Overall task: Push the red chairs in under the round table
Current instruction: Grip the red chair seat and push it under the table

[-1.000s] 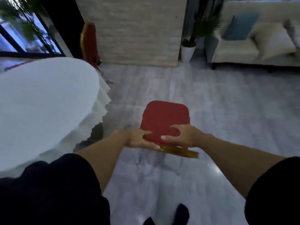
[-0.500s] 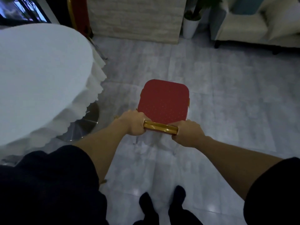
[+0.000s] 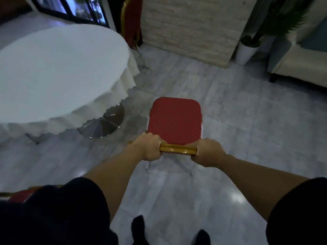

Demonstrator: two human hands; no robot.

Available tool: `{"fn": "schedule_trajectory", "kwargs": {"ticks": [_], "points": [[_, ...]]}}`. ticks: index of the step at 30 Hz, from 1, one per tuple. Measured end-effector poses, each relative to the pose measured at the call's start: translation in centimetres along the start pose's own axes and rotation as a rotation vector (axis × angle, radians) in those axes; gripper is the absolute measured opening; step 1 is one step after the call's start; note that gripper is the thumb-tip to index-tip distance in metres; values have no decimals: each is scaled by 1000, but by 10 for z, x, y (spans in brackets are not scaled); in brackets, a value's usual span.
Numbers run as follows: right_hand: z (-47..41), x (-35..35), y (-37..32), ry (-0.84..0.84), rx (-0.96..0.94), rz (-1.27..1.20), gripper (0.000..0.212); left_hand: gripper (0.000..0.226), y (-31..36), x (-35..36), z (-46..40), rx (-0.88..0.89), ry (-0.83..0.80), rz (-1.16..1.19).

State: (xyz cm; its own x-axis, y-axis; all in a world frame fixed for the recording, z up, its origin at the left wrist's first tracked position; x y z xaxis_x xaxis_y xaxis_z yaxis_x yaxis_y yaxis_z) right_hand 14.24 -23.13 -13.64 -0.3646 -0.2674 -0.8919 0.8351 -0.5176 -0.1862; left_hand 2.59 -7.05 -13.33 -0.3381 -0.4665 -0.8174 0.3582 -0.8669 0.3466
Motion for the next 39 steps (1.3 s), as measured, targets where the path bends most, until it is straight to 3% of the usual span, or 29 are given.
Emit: {"fn": "schedule_trajectory", "kwargs": {"ticks": [7, 12, 16, 24, 28, 37, 39], "points": [[-17, -19, 50, -46, -205, 78, 38, 30, 45, 8, -2, -125, 51, 117], [-43, -35, 61, -56, -280, 133, 35, 28, 38, 7, -10, -212, -17, 359], [-61, -41, 66, -62, -365, 173, 41, 53, 33, 3, -20, -275, -53, 340], [-101, -64, 105, -81, -505, 274, 37, 57, 54, 3, -57, -434, -8, 444], [-130, -81, 119, -95, -594, 342, 35, 60, 66, -4, -75, -507, 75, 520], [-192, -120, 154, -144, -832, 435, 46, 42, 104, -11, -129, -706, 290, 661], [-204, -125, 164, -155, -865, 436, 40, 42, 113, -15, -142, -720, 322, 706]]}}
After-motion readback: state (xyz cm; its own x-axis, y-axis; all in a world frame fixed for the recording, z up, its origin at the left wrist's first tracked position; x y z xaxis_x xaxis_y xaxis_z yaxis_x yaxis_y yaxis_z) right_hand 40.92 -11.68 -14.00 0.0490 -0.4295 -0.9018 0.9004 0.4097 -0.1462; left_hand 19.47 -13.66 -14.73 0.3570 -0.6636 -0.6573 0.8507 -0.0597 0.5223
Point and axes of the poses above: each hand's wrist, its own z-axis away from the middle knuckle, its own x-axis out of the palm, y = z × x, the point moved 6 cm from there along -z, towards the middle knuckle, and after that the axes turned 8 degrees about z, right-handed, at the moved point
